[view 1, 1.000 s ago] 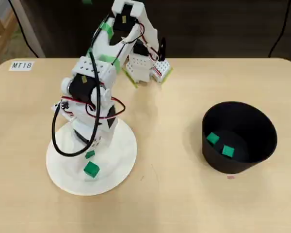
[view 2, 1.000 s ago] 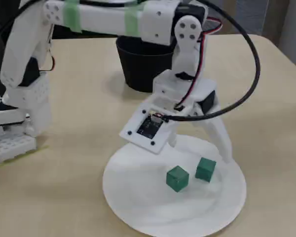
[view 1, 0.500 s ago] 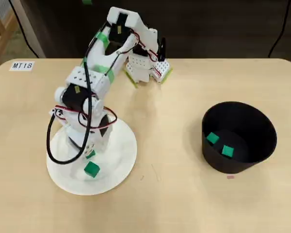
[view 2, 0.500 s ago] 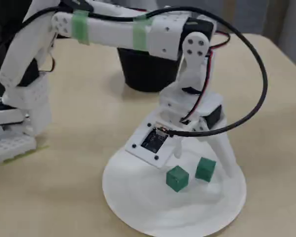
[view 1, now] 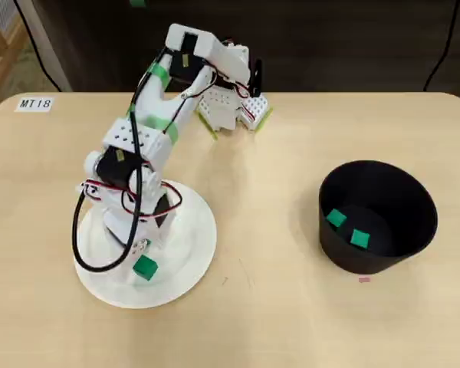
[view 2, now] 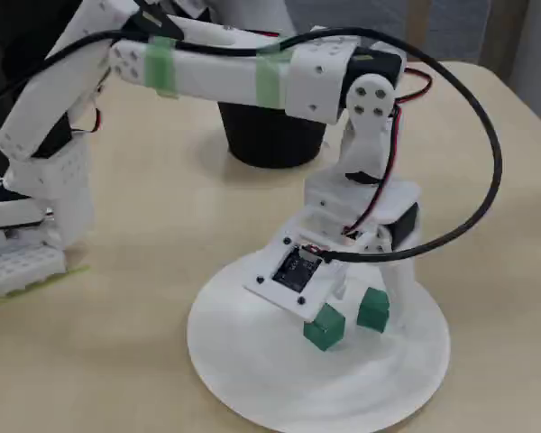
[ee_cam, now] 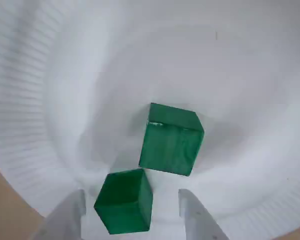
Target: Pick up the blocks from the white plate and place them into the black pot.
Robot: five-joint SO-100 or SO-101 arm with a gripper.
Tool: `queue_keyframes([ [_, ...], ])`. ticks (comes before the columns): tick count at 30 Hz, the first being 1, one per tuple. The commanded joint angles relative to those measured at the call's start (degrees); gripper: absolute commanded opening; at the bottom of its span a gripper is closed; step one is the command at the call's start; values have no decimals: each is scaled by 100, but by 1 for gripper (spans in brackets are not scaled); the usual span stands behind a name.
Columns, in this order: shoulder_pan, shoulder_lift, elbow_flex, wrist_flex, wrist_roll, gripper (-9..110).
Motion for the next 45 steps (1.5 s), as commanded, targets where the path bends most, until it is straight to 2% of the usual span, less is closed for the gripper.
queue_keyframes([
  [1, 44, 18, -369, -26, 18, 21],
  [7, 26, -193, -659, -26, 18, 15],
  [18, 26, -457, -993, -26, 44, -2],
  [26, -79, -545, -1749, -18, -229, -2],
  [29, -193, -624, -2558, -18, -606, -2],
  [35, -729, -1485, -5792, 396, -2338, -2],
  [38, -1239, -1230, -6100, 396, -3006, -2],
  [40, -1582, -984, -6117, 396, -3111, -2],
  [45, -2312, -501, -6126, 396, -2619, -2],
])
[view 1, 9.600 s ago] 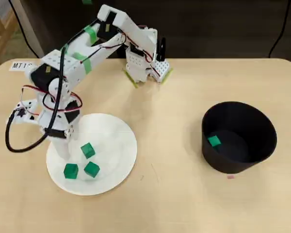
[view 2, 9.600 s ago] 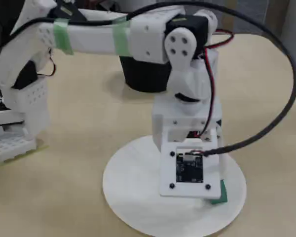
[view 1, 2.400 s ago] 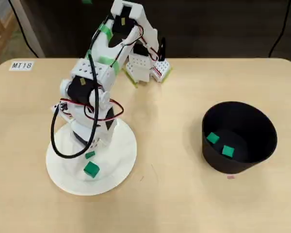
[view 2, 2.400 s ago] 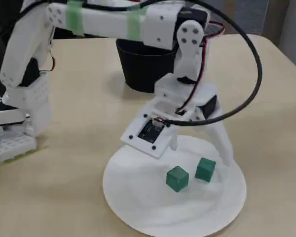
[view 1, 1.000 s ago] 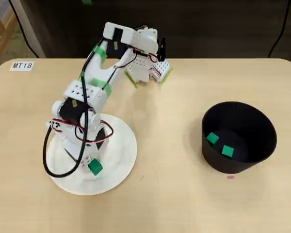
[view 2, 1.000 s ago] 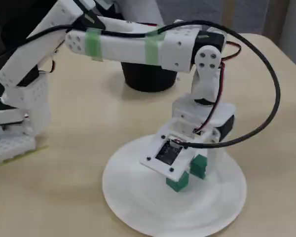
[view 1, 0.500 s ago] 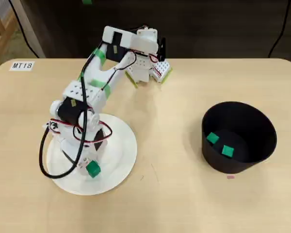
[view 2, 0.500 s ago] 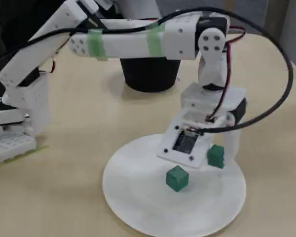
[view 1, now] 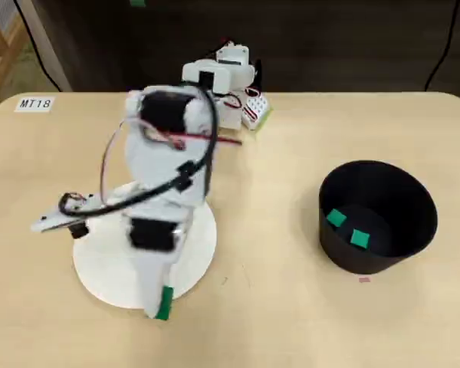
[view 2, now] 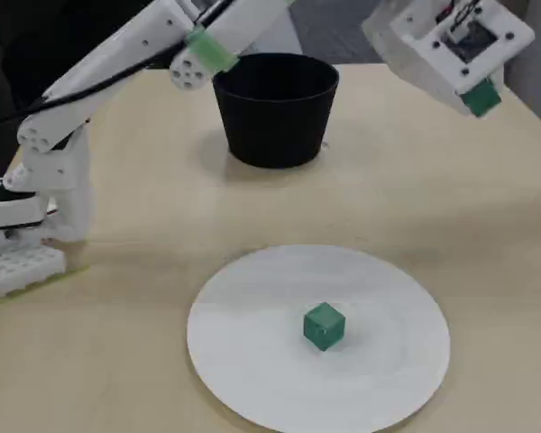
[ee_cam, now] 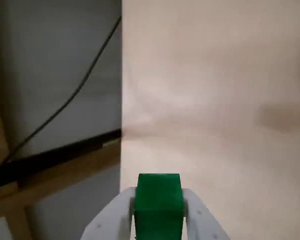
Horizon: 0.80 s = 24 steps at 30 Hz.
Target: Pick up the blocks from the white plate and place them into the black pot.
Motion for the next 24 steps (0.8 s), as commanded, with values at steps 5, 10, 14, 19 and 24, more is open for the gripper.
queue_keyframes([
  [5, -844, 1898, 729, 35, 589, -2],
  [10, -1608, 3639, 3111, 26, 721, -2],
  [14, -2522, 4254, 4386, 18, 791, -2],
  [19, -3551, 3647, 4693, -26, 747, -2],
  [24, -4043, 3234, 4737, -35, 677, -2],
])
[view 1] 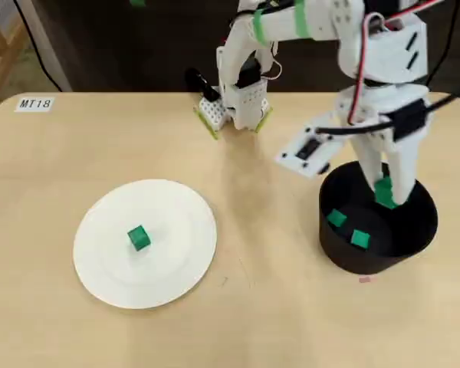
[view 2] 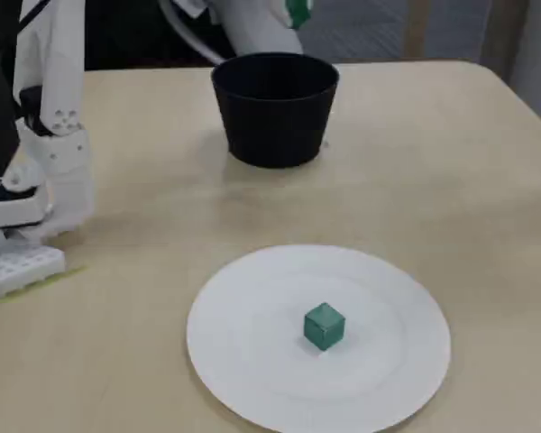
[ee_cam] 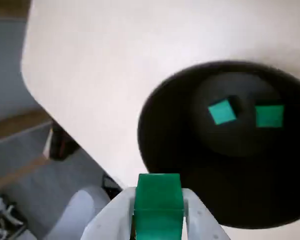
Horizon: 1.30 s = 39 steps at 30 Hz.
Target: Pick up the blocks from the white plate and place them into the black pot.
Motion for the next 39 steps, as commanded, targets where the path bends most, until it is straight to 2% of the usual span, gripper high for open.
queue_keyframes([
  [1, -185, 26, 0, -53, -62, -2],
  [9, -114, 26, 606, -44, -53, -2],
  [35, -18, -141, 1134, -18, -97, -2],
  [36, -18, -114, 1134, -18, -123, 2],
  [39, -70, 79, 1160, -18, -448, 32],
])
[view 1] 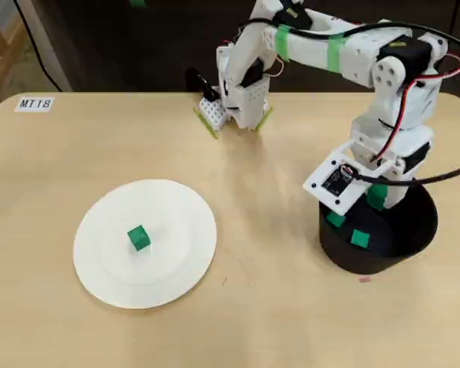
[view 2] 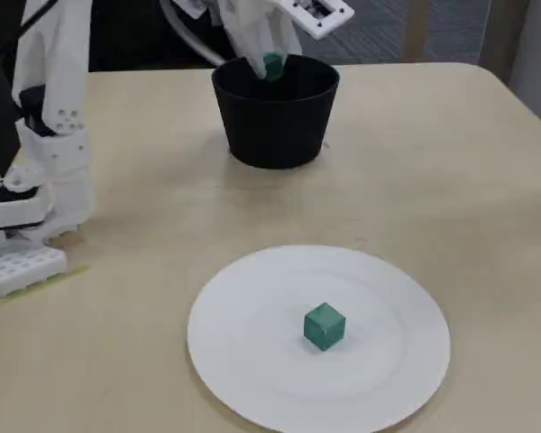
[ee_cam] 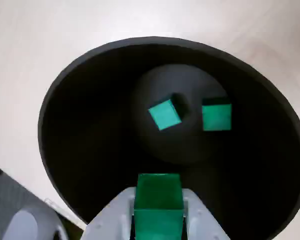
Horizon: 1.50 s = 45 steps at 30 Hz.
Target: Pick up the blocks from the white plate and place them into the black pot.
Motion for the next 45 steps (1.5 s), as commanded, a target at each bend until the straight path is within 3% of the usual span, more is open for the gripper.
queue_keyframes([
  [1, 18, 343, 0, -9, -193, 38],
  [3, 44, 352, 0, -9, -149, 39],
  [5, 88, 360, -9, -9, -79, 30],
  [8, 229, 352, -44, -18, 167, -2],
  [14, 1072, 729, -53, -158, 62, -2],
  [22, 3349, 1512, -62, -659, -26, -2],
  [34, 6029, 1248, 686, -9, 2672, -2],
  [45, 6706, 387, 1046, 0, 3199, -2],
])
